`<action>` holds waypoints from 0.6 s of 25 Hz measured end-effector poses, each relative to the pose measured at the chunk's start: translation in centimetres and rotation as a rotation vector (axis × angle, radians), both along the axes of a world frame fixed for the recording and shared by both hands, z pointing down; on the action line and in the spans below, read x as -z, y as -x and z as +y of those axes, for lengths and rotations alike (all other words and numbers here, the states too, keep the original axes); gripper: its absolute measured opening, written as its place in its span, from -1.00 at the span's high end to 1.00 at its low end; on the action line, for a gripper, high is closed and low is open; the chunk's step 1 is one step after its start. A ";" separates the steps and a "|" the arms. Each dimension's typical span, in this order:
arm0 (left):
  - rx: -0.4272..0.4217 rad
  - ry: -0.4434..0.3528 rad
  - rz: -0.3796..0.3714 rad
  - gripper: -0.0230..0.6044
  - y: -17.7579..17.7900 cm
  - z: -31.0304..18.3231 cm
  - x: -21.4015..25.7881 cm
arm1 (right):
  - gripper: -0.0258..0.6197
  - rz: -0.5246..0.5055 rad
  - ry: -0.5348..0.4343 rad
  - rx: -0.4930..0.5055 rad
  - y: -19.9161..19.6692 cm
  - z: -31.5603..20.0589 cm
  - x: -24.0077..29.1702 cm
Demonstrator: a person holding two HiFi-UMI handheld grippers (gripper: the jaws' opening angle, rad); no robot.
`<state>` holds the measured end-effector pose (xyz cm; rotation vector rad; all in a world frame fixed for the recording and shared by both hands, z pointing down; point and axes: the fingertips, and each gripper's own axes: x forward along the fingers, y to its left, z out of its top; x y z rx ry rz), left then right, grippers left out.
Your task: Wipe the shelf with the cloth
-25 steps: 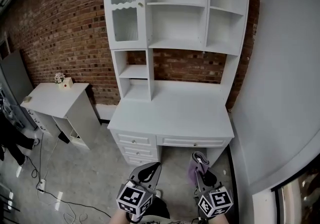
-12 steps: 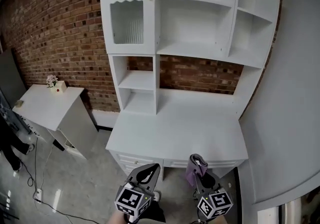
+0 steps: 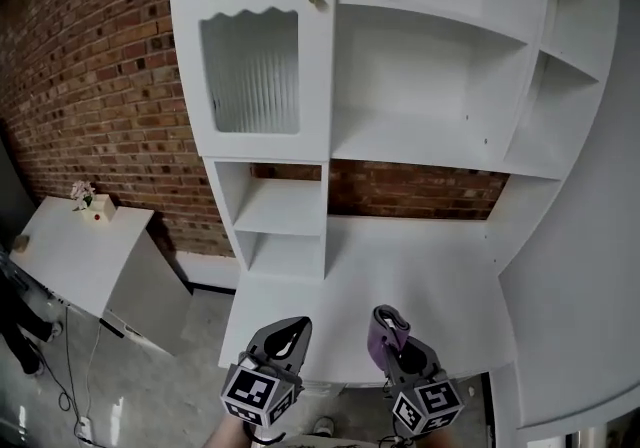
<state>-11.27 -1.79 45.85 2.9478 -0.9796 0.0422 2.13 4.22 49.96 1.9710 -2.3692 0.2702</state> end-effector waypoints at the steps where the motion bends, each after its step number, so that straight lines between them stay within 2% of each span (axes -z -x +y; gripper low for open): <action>1: -0.004 0.004 -0.007 0.88 -0.2 -1.3 -0.1 | 0.70 -0.004 0.003 -0.003 -0.1 -1.2 0.0; 5: -0.032 0.007 -0.013 0.88 -1.5 -4.9 -0.4 | 0.70 -0.003 -0.001 0.002 -1.3 -4.9 0.6; 9: -0.054 -0.006 0.014 0.88 -3.0 -7.3 0.8 | 0.70 0.048 -0.035 0.066 -2.3 -8.9 2.7; 12: -0.039 -0.041 -0.015 0.88 -4.2 -9.5 2.0 | 0.70 0.084 -0.072 0.095 -3.3 -12.2 5.2; 15: -0.027 -0.037 -0.032 0.88 -5.9 -11.1 3.4 | 0.70 0.117 -0.107 0.129 -4.3 -15.2 8.4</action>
